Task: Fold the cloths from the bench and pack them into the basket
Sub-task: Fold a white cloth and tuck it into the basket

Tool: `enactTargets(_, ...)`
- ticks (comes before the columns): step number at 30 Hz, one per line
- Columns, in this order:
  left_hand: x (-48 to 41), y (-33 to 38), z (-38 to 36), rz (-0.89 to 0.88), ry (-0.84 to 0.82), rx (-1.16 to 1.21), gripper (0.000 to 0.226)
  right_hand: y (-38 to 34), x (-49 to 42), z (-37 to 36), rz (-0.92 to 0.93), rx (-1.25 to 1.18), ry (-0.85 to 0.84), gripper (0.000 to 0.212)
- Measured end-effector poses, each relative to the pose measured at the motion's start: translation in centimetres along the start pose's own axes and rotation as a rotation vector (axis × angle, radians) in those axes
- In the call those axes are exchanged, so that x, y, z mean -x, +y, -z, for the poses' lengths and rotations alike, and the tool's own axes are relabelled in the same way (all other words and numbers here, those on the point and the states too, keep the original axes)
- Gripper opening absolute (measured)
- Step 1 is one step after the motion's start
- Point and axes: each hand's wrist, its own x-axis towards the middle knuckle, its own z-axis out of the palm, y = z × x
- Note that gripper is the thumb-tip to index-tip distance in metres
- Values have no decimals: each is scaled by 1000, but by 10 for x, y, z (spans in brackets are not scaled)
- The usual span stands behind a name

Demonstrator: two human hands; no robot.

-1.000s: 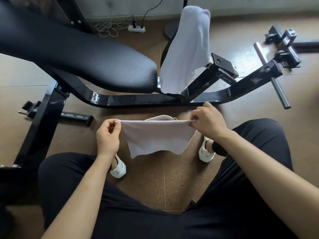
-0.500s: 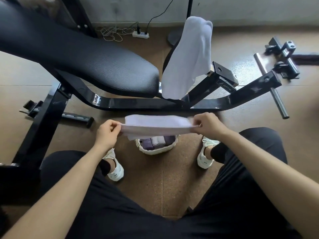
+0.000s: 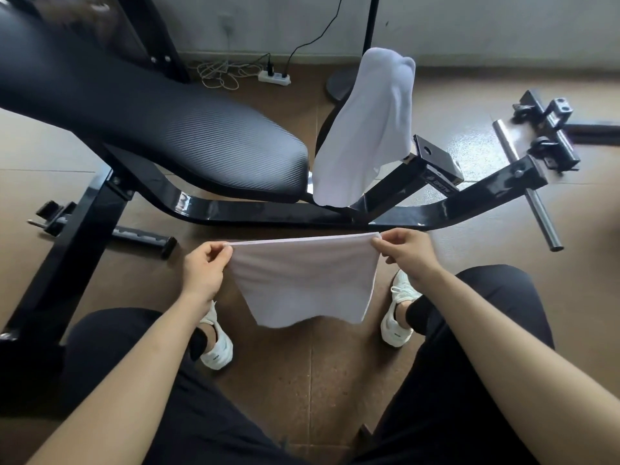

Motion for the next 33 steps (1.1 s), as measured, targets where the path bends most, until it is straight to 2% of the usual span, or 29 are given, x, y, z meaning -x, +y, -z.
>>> enactTargets(4, -2, -4, -12, 66, 44, 43, 12, 2, -2, -10, -9, -45, 100, 11)
enactTargets(9, 8, -2, -29, 152, 109, 127, 3, -2, 5, -25, 40, -17, 213, 11)
enactTargets(13, 19, 5, -41, 206, 33, 189, 2, -8, 13, -36, 91, 20, 202, 9)
enactTargets(17, 33, 22, -52, 176, -47, 214, 3, -12, 19, -47, 141, 82, 193, 10)
enactTargets(22, 47, 33, -63, 134, -172, 214, 3, -15, 31, -62, 198, 78, 92, 6)
enactTargets(26, 59, 40, -70, 29, -254, 137, 9, -13, 35, -73, 288, 119, -33, 3)
enactTargets(33, 60, 41, -74, 1, -304, 137, 13, -7, 39, -83, 372, 181, -132, 15)
